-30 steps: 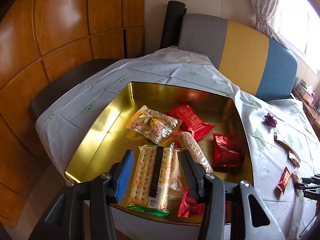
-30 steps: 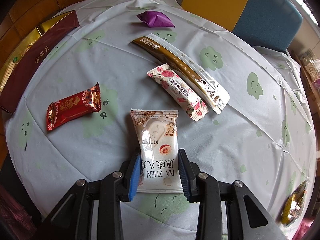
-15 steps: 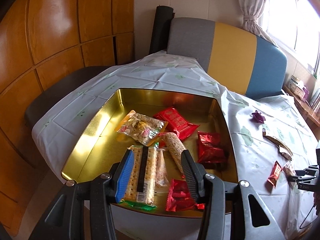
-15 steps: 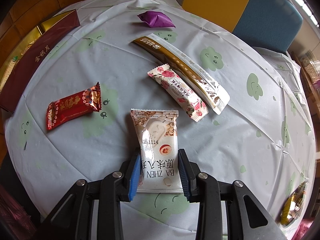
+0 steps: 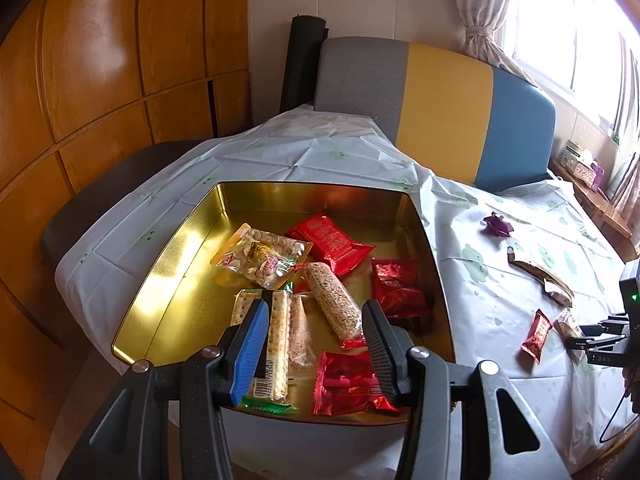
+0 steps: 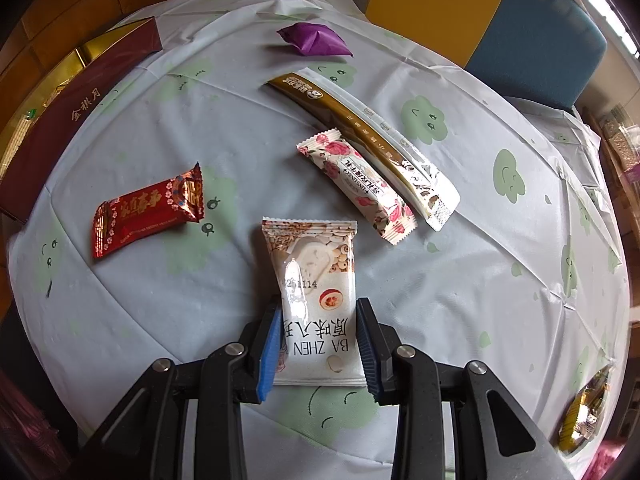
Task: Organize snacks
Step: 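Carry the white BA ZHEN packet with the right tool into the tin and release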
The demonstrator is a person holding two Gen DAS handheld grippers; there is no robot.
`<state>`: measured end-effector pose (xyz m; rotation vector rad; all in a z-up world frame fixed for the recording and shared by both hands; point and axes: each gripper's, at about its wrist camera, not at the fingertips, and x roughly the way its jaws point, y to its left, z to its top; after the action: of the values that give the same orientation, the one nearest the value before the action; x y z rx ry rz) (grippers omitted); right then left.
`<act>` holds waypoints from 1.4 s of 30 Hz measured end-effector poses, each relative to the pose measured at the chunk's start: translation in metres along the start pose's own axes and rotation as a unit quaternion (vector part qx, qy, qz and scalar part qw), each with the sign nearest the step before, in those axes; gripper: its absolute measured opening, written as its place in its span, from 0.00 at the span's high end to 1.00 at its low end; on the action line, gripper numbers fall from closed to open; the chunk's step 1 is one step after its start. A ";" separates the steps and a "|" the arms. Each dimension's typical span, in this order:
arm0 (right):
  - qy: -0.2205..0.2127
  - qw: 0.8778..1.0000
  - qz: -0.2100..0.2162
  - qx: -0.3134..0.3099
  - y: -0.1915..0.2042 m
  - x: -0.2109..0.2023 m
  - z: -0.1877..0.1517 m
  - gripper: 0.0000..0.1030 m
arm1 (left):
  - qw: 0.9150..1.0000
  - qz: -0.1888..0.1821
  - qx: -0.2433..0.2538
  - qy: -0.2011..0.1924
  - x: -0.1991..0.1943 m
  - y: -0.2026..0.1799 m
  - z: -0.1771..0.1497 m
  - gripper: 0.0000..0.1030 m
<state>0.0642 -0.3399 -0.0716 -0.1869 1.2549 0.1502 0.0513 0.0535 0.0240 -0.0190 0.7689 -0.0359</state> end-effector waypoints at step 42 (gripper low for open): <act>-0.085 0.992 0.090 0.012 0.084 -0.063 0.046 0.68 | 1.000 -0.006 -0.014 -0.020 -0.017 0.019 -0.009 0.52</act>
<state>0.0698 -0.2489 -0.0023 -0.0393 1.1028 0.3010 0.0327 0.0734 0.0287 -0.0497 0.7299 -0.0355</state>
